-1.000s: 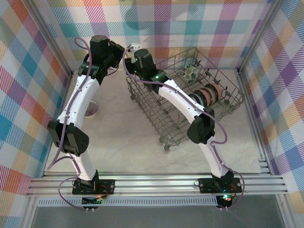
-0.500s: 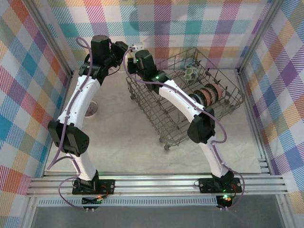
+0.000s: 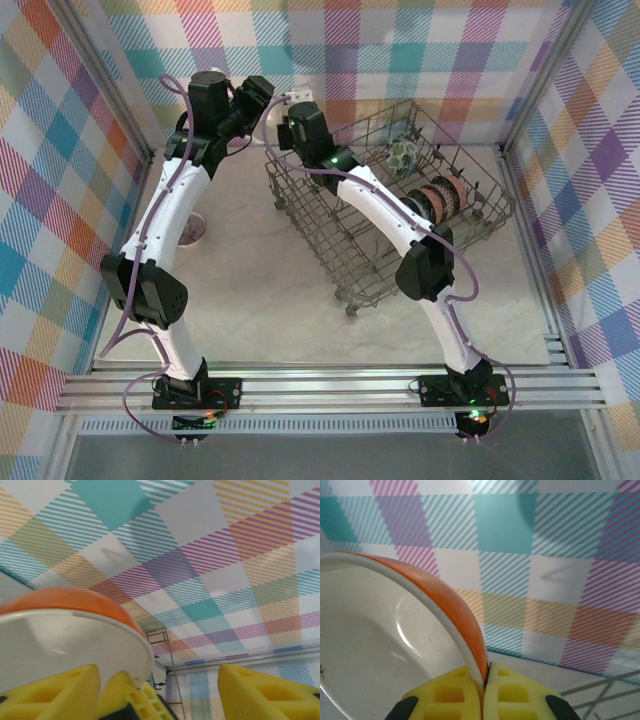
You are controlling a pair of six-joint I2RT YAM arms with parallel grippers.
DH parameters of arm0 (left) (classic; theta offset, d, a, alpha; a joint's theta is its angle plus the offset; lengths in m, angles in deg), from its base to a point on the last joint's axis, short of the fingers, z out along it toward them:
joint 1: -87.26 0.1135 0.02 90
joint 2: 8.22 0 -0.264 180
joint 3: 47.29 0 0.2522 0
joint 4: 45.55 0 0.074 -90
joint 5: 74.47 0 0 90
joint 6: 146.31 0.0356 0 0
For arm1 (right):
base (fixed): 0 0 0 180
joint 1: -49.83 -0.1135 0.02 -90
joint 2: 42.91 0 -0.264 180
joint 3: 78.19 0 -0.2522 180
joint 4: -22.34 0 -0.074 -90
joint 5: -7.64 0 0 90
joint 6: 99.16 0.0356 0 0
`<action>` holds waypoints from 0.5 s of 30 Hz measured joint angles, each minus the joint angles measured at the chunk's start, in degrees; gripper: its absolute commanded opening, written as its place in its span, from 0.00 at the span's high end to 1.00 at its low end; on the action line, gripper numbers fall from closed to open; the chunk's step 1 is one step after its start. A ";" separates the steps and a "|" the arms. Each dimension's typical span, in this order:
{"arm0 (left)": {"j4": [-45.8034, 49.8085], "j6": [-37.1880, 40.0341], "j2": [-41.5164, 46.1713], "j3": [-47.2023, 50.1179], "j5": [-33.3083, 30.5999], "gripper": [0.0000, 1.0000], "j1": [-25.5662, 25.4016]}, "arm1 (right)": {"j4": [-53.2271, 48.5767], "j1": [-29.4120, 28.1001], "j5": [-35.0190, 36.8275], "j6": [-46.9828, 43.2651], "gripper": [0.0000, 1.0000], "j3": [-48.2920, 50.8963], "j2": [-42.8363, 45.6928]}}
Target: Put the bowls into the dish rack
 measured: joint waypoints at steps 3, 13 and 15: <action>0.00 0.22 0.00 -0.24 0.79 0.27 0.68 | -1.20 1.64 2.71 -0.07 1.00 -1.20 0.00; -0.09 1.95 -0.52 -0.04 3.58 0.19 3.37 | -7.39 7.50 14.38 -3.04 1.00 0.63 1.18; -0.50 2.58 -0.52 0.87 3.87 0.19 4.20 | -8.52 8.68 16.41 -3.50 1.00 2.82 2.69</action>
